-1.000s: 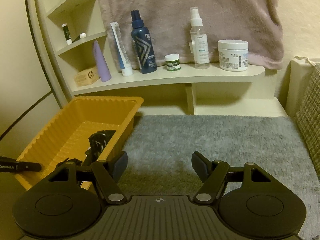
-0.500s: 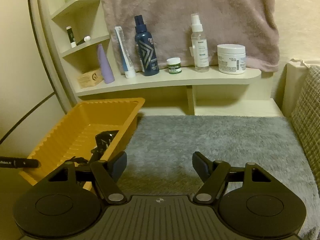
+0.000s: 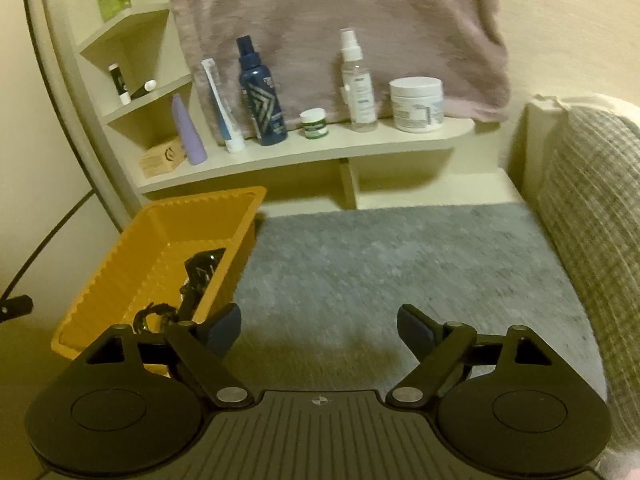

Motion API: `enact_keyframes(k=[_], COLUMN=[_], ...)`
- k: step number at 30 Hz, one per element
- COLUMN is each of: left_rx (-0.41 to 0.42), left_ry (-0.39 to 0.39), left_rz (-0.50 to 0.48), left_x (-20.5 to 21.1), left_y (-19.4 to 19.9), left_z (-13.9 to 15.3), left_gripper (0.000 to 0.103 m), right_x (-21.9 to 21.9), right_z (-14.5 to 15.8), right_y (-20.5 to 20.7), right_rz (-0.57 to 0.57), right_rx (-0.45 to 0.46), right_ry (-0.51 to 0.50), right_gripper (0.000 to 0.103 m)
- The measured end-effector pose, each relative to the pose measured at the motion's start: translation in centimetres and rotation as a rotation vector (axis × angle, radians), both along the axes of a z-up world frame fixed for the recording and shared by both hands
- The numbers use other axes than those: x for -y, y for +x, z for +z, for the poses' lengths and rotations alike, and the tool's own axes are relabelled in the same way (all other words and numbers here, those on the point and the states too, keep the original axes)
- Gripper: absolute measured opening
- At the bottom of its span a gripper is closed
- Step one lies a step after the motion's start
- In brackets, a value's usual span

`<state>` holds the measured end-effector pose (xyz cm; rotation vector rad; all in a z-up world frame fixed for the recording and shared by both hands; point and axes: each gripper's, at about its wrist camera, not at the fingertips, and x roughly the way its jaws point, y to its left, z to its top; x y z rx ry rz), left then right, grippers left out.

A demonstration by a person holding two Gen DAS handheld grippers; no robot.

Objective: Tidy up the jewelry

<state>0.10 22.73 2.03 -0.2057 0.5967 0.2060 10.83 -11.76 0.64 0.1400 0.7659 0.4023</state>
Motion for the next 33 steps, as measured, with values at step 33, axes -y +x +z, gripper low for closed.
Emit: enact_keyframes(k=[33], left_rx=[-0.161], left_ry=[0.069], left_rz=[-0.182], left_x=[18.2], left_y=[-2.0], left_z=[-0.7], left_gripper=[0.102], right_x=[3.9], right_z=[0.9], right_y=[-9.9], right_rz=[-0.033], right_rx=[-0.058], right_ry=[-0.108], right_gripper=[0.086])
